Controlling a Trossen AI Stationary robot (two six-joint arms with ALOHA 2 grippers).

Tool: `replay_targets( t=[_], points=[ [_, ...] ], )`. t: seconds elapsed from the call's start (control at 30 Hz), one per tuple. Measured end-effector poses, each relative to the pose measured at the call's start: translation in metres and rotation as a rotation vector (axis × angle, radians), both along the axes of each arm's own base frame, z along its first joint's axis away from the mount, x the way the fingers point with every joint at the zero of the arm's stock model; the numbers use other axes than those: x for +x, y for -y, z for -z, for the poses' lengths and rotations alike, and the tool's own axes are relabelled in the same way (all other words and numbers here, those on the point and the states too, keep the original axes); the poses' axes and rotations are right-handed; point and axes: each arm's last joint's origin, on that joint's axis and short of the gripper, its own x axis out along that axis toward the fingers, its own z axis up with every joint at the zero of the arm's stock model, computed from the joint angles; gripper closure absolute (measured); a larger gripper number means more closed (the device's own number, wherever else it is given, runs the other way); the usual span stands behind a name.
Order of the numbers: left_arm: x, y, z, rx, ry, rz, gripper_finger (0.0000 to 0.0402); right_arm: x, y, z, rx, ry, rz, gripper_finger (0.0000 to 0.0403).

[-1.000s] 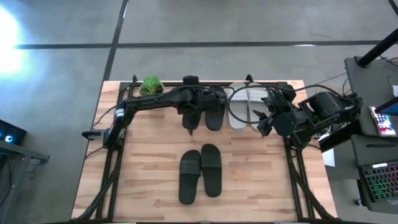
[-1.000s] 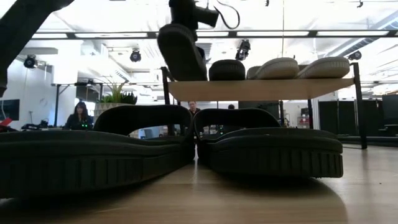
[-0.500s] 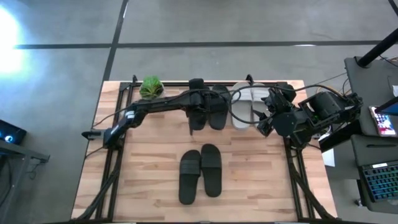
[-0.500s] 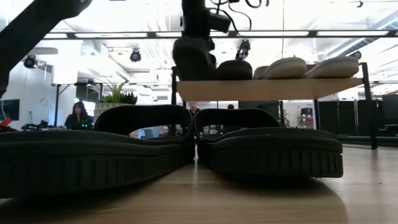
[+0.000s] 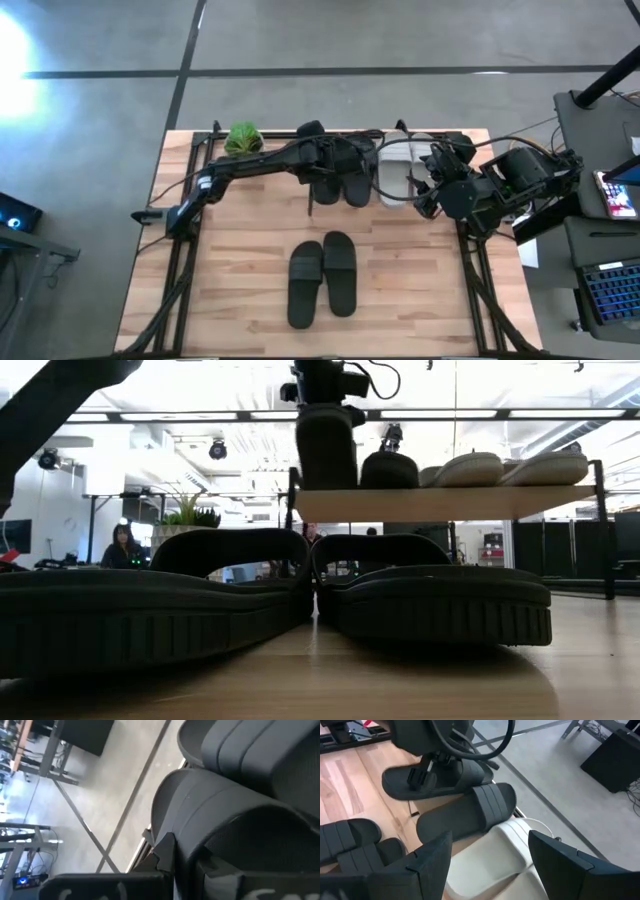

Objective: Pick and place slides into the shelf
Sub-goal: Put the black slide on the shelf

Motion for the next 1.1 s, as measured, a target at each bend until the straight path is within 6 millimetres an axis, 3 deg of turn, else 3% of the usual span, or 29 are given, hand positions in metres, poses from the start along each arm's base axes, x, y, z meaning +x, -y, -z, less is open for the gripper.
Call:
replay_targets(
  t=[0.57, 0.83, 1.1],
  points=[
    [0.004, -0.003, 0.001, 0.043, -0.051, 0.057, 0.0395, 0.000, 0.000, 0.000, -0.006, -0.007, -0.007, 0.0149],
    [0.004, -0.002, 0.002, -0.021, -0.004, 0.049, 0.0344, 0.000, 0.000, 0.000, -0.010, -0.012, -0.012, 0.0149],
    [0.008, -0.002, 0.013, -0.016, 0.055, -0.025, 0.0253, 0.000, 0.000, 0.000, -0.014, -0.017, -0.016, 0.0149]
  ],
)
